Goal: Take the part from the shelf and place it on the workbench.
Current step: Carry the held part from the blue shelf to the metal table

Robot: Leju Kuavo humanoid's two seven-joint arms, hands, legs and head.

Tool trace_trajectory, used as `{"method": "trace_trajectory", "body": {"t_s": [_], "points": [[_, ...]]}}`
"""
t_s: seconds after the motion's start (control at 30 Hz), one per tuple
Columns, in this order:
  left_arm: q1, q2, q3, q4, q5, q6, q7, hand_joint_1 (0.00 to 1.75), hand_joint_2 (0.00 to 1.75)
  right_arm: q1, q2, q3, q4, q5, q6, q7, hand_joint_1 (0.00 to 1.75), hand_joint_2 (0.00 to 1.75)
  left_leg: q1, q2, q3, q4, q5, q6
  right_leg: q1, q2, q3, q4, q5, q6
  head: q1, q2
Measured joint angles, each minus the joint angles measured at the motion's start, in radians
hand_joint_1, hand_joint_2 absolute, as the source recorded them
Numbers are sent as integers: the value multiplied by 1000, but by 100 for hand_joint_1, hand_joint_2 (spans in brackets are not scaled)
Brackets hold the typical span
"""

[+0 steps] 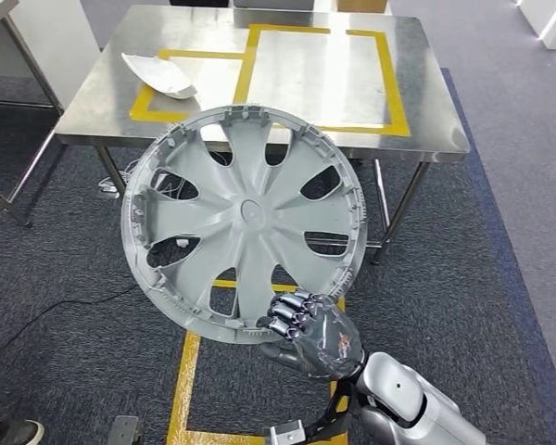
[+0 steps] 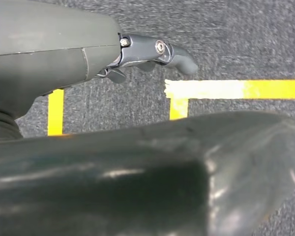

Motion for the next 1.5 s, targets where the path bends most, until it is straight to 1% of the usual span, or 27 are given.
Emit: {"method": "trace_trajectory", "body": {"t_s": [0.03, 0.07, 0.1, 0.17, 0.23, 0.3, 0.33, 0.4, 0.47, 0.5, 0.57, 0.63, 0.7, 0.87, 0.93, 1.0, 1.07, 1.1, 1.13, 1.2, 1.23, 1.27, 1.3, 1.37, 1.4, 1.47, 1.5], "points": [[0, 0, 0, 0, 0, 0, 0, 0, 0, 1, 0, 0, 1, 0, 0, 0, 175, 175, -1, -13, 1, 0, -1, 1, 0, 2, -26, 35, 1, 0, 0, 0], [0, 0, 0, 0, 0, 0, 0, 0, 0, 2, 0, 0, 1, 1, 0, 0, 175, 175, -1, -27, 1, 1, -1, 0, 1, 3, -33, 29, 24, -2, 0, 0], [0, -1, 0, 0, 0, 0, 0, 0, 0, 2, 0, 0, 2, 1, 0, 0, 175, 175, -1, -42, 3, 2, -2, -1, 0, 8, -21, -18, 65, -4, 0, 0], [0, -1, 0, 0, 0, 0, 0, 0, 0, 2, 0, 0, 2, 1, 0, 0, 175, 175, 0, -69, 4, 5, -4, -7, -4, 48, 32, -154, 142, -8, 0, 0], [0, -2, 0, 0, 1, 0, 0, 0, 0, 1, 0, 0, 3, -3, 0, -2, 175, 175, 2, -89, -4, 9, -5, -17, -8, 89, 66, -232, 161, -13, -2, 0], [2, -2, 0, 0, 0, 0, 0, 0, 0, 1, 1, 1, 4, -28, -2, -15, 175, 175, 5, -106, -11, 9, -4, -30, -7, 88, 75, -244, 153, -21, -2, 0], [4, -1, 0, 0, -2, 0, 0, 0, 0, 1, 2, 1, 4, -45, -3, -23, 175, 175, 6, -104, -12, 12, -6, -37, -7, 79, 79, -245, 153, -27, -2, 0], [5, 0, 0, 0, -4, 0, -1, 0, 0, 0, 7, 1, 2, -73, -3, -34, 175, 175, 3, -62, -31, 58, -30, -48, -9, 60, 94, -250, 150, -40, -9, 0], [1, 0, 0, 0, -6, 0, -1, 0, 0, 2, 10, 1, 2, -81, -3, -36, 175, 175, 4, -6, -92, 180, -80, -57, -7, 39, 108, -252, 140, -49, -16, 0], [1, 0, 0, 0, -7, 0, -1, 0, 0, 3, 11, 1, 2, -82, -3, -37, 175, 175, 6, 7, -126, 244, -100, -60, -6, 31, 114, -252, 134, -50, -17, 0], [4, 0, 0, 0, -7, -1, -1, 0, 0, 5, 12, 1, 2, -84, -2, -39, 175, 175, 9, 14, -158, 292, -91, -63, -5, 19, 129, -251, 120, -48, -17, 0], [7, 1, 0, 0, -7, -2, -1, 0, 0, 6, 13, 1, 2, -85, -2, -42, 175, 175, 9, 15, -117, 191, -15, -58, -5, 11, 152, -252, 103, -43, -17, 0], [6, 2, 0, 0, -8, -3, -1, 0, 0, 7, 14, 1, 2, -85, -2, -44, 175, 175, 4, 17, -56, 72, 23, -47, -3, 4, 165, -256, 86, -34, -19, 0], [11, 2, 0, 0, -8, -4, -2, 0, 0, 3, 17, -1, 1, -86, -3, -45, 175, 175, 1, 17, -2, 6, -12, -16, -1, -1, 180, -243, 85, -9, -19, 0], [12, 2, 0, 0, -8, -4, -3, 0, 0, 2, 18, -1, 1, -88, -3, -45, 175, 175, 3, 15, 21, 0, -26, -5, 0, 1, 120, -146, 74, -8, -15, 0], [12, 1, 0, 0, -8, -4, -3, 0, 0, 4, 18, -2, 2, -89, -2, -44, 175, 175, 1, 14, 40, -1, -44, 1, 2, 3, 24, -20, 31, -8, -11, 0], [16, 1, 0, 0, -8, -5, -3, 0, 0, 8, 18, -2, 2, -89, -2, -44, 175, 175, -1, 11, 69, -1, -69, 2, 2, 3, -47, 26, -5, -8, -8, 0], [18, 1, 0, 0, -8, -5, -3, 0, 0, 10, 18, -2, 2, -89, -2, -44, 175, 175, -1, 10, 88, -1, -83, 1, 2, 3, -62, 5, 1, -9, -7, -1], [18, 1, 0, 0, -8, -5, -3, 0, 0, 12, 18, -3, 2, -90, -2, -44, 175, 175, -1, 9, 110, -1, -99, 0, 2, 3, -64, -42, 34, -10, -6, -1], [19, 1, 0, 0, -8, -5, -3, 0, 0, 16, 18, -4, 3, -93, -2, -44, 175, 175, -2, 7, 147, 0, -133, -6, 4, 0, -57, -152, 154, -16, -6, -1], [19, 1, 0, 0, -8, -5, -3, 0, 0, 18, 18, -6, 3, -93, -2, -44, 175, 175, -2, 6, 160, -2, -149, -12, 7, 0, -49, -186, 198, -21, -7, -1], [18, 1, 0, 0, -8, -5, -3, 0, 0, 20, 19, -8, 3, -94, -2, -45, 175, 175, -1, 7, 172, -2, -160, -19, 10, 1, -42, -203, 221, -27, -7, -1], [16, 1, 0, 0, -8, -5, -3, 0, 0, 19, 20, -10, 3, -95, -1, -45, 175, 175, -1, 7, 184, -2, -164, -26, 14, 2, -31, -205, 214, -34, -7, -1], [11, 0, 0, 0, -8, -5, -4, 0, 0, 18, 23, -17, 1, -99, 2, -45, 175, 175, 1, 10, 177, 36, -146, -36, 13, 6, -3, -214, 202, -48, -6, 0], [9, 0, 0, 0, -8, -5, -5, 0, 0, 17, 26, -20, 1, -102, 3, -45, 175, 175, 2, 11, 152, 83, -132, -41, 11, 5, 13, -218, 196, -54, -9, 0], [7, 0, 0, 0, -8, -4, -6, 0, 0, 19, 31, -25, 1, -109, 7, -43, 175, 175, 4, 13, 69, 207, -139, -49, 9, 3, 47, -227, 179, -61, -12, 0], [8, 0, 0, 0, -8, -4, -6, 0, 0, 21, 33, -27, 1, -116, 10, -43, 175, 175, 5, 13, 27, 253, -170, -51, 9, 3, 62, -230, 170, -62, -13, 0]]}}
